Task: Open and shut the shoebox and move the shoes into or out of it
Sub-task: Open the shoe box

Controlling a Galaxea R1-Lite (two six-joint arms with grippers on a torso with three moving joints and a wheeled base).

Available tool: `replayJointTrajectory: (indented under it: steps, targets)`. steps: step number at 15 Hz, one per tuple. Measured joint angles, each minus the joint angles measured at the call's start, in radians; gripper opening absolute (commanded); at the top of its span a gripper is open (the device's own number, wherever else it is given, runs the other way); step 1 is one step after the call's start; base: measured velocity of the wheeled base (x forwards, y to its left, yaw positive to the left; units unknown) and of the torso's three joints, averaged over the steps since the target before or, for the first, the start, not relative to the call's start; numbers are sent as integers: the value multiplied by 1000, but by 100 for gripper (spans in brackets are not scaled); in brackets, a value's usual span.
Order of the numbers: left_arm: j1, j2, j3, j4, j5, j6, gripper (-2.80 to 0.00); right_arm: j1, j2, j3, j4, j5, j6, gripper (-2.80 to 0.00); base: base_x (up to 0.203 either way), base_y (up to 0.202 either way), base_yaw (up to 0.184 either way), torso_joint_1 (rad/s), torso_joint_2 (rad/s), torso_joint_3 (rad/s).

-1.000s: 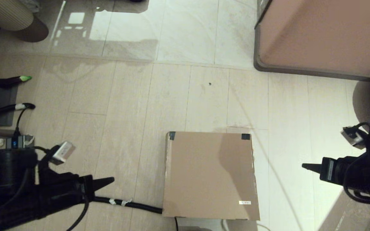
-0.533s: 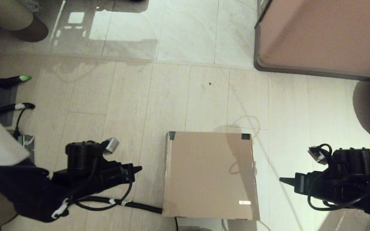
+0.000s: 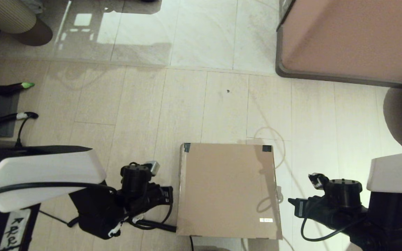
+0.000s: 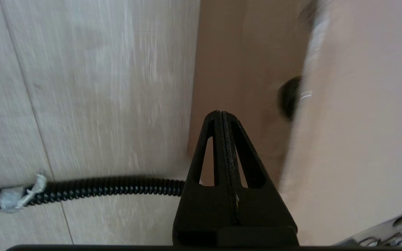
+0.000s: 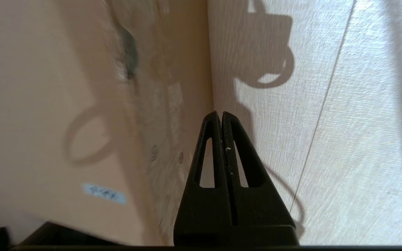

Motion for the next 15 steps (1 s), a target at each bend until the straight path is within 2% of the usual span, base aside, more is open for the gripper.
replayJointTrajectory:
  steps: [4, 9, 12, 15]
  targets:
    - [-11, 62, -68, 5, 13, 1, -280, 46, 89, -73, -4, -42, -1, -280, 0, 0, 0, 0, 0, 0]
    - [-18, 96, -95, 28, 15, 1, -280, 83, 124, -107, -5, -38, 6, -280, 0, 0, 0, 0, 0, 0]
    - [-26, 100, -120, 86, 14, 1, -280, 115, 135, -119, -5, -34, 13, -280, 0, 0, 0, 0, 0, 0]
    - [-35, 91, -126, 123, 12, -3, -280, 124, 123, -94, -4, -2, 83, -280, 0, 0, 0, 0, 0, 0]
